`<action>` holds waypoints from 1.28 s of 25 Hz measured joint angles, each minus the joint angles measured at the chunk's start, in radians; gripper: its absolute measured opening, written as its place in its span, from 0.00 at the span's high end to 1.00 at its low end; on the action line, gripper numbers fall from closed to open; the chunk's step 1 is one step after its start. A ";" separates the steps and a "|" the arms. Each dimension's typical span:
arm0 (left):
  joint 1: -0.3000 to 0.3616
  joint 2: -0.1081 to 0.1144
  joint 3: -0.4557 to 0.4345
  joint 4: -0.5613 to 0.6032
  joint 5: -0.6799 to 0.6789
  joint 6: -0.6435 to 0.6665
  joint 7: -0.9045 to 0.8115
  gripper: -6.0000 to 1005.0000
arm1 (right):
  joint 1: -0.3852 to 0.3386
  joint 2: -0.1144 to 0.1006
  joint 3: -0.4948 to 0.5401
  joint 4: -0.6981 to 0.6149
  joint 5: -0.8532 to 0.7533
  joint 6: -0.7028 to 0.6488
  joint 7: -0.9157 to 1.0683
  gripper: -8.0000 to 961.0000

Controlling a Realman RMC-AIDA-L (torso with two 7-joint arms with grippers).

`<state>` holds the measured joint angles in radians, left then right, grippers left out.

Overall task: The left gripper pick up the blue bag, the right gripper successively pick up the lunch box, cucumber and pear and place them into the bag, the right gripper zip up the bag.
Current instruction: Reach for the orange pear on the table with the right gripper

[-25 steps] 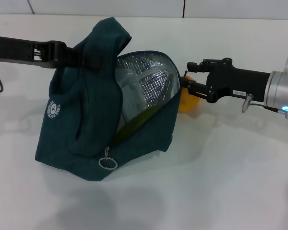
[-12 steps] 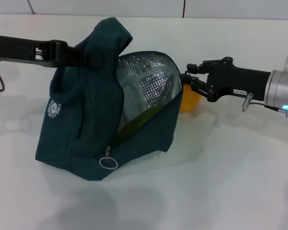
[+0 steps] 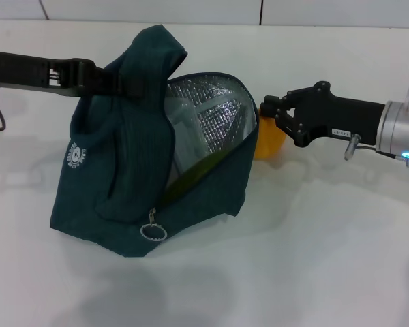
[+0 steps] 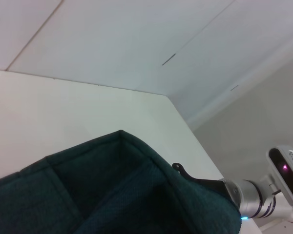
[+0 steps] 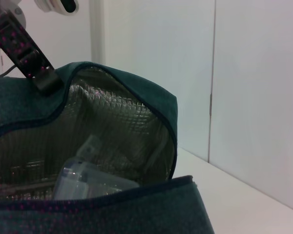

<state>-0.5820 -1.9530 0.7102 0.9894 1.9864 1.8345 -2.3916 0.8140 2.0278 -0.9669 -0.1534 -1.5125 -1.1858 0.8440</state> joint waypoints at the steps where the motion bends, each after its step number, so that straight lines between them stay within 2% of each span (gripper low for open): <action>1: 0.000 0.000 0.000 0.000 0.000 0.000 0.001 0.96 | 0.000 0.000 0.001 0.000 0.000 0.000 -0.002 0.83; 5: 0.000 0.000 0.000 0.000 0.000 0.000 0.002 0.96 | -0.001 0.000 0.002 0.000 0.000 -0.004 -0.011 0.92; 16: 0.002 -0.001 0.000 0.000 0.000 0.001 0.002 0.96 | -0.038 0.000 0.003 -0.016 0.070 -0.062 -0.054 0.99; 24: 0.002 -0.001 0.000 -0.013 0.000 0.002 0.002 0.96 | -0.085 0.000 0.004 -0.050 0.116 -0.074 -0.052 0.98; 28: 0.001 0.000 0.000 -0.013 -0.002 -0.005 0.002 0.96 | -0.087 0.000 -0.003 -0.053 0.115 -0.071 -0.040 0.98; 32: -0.001 -0.001 0.000 -0.014 -0.002 -0.012 0.002 0.96 | -0.076 0.000 -0.054 -0.054 0.111 -0.059 -0.019 0.97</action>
<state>-0.5829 -1.9536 0.7102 0.9754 1.9839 1.8226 -2.3900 0.7375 2.0279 -1.0212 -0.2070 -1.4011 -1.2452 0.8248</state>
